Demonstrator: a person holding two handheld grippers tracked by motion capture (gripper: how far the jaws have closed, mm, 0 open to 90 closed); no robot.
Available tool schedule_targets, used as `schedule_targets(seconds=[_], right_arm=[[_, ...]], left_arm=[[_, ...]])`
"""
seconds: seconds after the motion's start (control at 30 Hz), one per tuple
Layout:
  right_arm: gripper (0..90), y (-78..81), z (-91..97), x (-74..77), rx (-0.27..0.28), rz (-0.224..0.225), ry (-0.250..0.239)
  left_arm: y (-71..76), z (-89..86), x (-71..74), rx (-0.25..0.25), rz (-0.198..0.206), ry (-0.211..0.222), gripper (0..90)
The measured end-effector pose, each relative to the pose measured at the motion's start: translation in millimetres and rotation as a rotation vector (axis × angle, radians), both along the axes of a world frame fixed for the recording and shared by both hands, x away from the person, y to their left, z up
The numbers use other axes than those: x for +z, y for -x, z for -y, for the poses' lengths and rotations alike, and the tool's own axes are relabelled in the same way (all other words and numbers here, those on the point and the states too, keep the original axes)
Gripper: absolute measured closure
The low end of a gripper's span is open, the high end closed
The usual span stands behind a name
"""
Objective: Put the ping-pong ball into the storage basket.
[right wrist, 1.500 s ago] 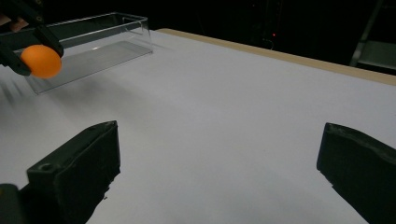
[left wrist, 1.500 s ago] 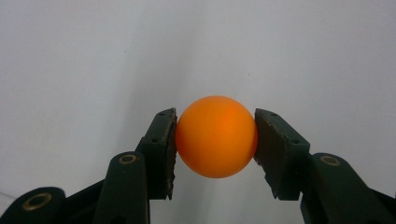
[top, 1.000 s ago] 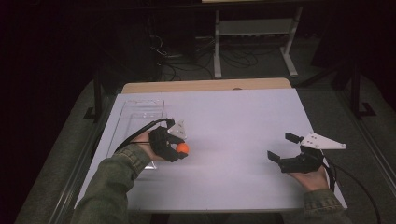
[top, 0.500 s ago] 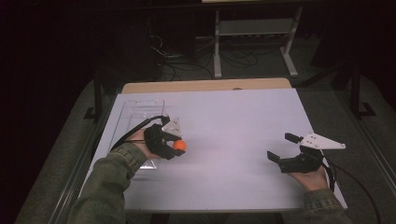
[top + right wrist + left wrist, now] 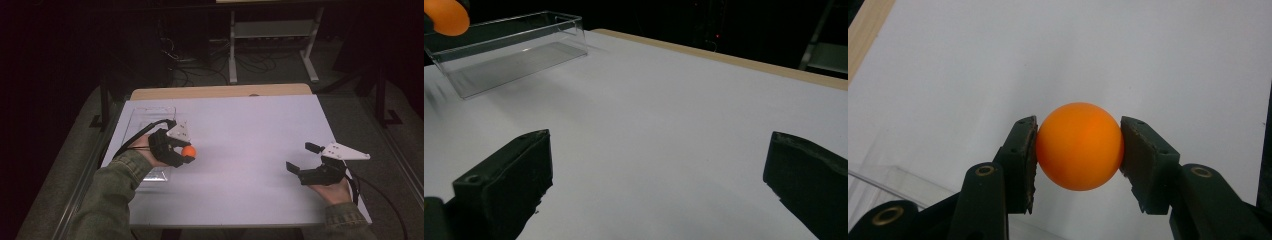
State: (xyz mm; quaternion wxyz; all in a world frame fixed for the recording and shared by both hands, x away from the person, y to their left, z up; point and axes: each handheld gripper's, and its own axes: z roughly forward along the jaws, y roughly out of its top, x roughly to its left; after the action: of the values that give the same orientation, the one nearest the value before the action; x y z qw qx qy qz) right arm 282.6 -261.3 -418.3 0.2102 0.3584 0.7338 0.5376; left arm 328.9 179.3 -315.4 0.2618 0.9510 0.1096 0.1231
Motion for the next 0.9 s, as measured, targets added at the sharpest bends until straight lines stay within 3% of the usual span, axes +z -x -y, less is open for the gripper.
schedule_targets(seconds=[0.9], right_arm=[[0.0,0.0,-0.4,-0.4,0.002,-0.006,0.006]], left_arm=[[3.7,-20.7,11.7,0.035,0.012,-0.002,50.8]])
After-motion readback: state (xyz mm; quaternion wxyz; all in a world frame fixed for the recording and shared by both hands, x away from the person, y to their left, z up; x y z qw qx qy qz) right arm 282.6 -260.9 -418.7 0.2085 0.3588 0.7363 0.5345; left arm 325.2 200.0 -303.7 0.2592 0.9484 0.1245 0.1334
